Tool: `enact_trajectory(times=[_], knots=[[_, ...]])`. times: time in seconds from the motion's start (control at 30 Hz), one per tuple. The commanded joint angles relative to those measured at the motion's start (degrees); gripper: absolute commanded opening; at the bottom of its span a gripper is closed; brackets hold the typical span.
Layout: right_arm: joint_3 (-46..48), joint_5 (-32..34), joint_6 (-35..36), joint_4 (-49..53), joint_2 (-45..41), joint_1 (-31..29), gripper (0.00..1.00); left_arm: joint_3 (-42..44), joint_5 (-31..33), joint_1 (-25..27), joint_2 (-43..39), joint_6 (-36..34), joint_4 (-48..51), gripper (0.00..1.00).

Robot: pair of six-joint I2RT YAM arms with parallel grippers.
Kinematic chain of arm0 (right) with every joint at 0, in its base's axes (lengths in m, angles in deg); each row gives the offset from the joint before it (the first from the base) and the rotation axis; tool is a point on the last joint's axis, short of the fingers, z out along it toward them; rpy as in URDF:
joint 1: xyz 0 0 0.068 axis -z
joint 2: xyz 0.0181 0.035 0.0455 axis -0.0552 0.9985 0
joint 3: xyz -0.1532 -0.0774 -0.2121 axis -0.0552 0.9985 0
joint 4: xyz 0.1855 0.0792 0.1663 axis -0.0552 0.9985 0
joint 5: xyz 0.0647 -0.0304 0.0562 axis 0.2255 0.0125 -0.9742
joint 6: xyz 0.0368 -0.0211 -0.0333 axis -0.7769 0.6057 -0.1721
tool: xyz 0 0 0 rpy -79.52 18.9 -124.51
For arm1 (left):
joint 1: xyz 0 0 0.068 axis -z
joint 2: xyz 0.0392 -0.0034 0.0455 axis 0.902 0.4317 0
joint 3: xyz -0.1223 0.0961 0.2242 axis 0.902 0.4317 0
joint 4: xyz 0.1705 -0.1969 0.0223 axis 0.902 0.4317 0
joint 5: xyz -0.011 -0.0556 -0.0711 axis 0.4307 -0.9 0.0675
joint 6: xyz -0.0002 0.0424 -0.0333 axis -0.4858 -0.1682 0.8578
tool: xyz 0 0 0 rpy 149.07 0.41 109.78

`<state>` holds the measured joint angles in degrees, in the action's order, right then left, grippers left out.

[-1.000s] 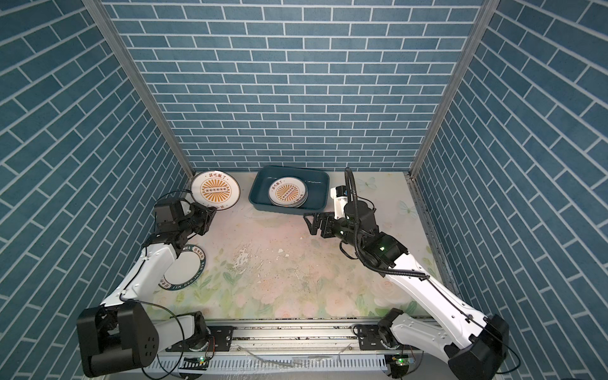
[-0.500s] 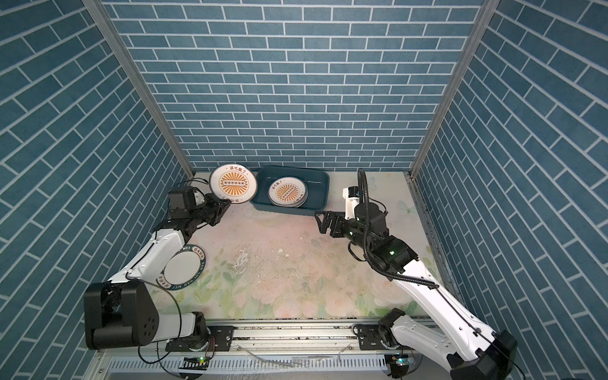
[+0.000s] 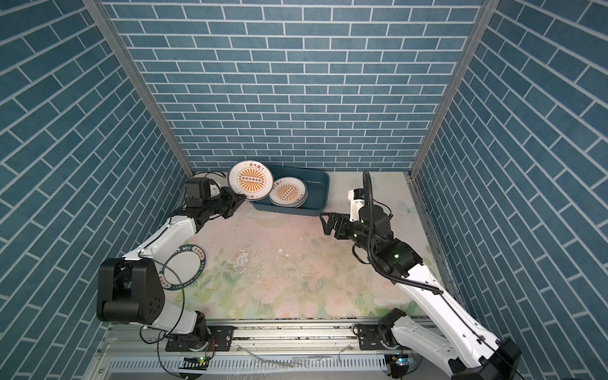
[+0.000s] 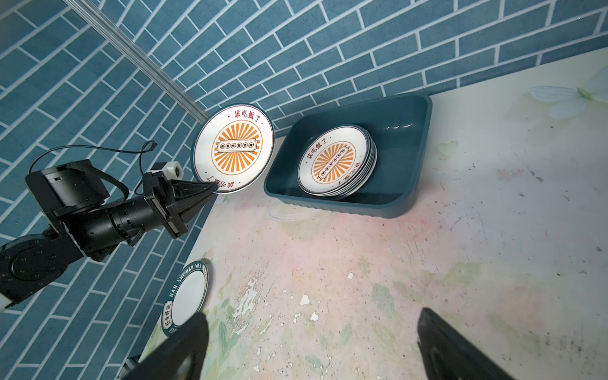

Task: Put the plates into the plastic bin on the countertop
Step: 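Carry the plate toward the bin with the left gripper while the right waits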

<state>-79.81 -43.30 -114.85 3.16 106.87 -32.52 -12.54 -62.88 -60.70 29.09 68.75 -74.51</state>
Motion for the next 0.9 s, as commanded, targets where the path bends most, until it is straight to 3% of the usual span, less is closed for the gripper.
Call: enact_trajectory(times=[0.0,0.87], knots=[[0.2,0.9,2.1,1.6,-0.7,0.5,0.99,-3.0,-1.6,1.3,1.1,-1.3,-2.7,0.06],[-1.8,4.5,5.6,8.5,-3.8,5.8,0.98,-15.9,-7.9,8.1,21.8,5.5,-5.1,0.06]])
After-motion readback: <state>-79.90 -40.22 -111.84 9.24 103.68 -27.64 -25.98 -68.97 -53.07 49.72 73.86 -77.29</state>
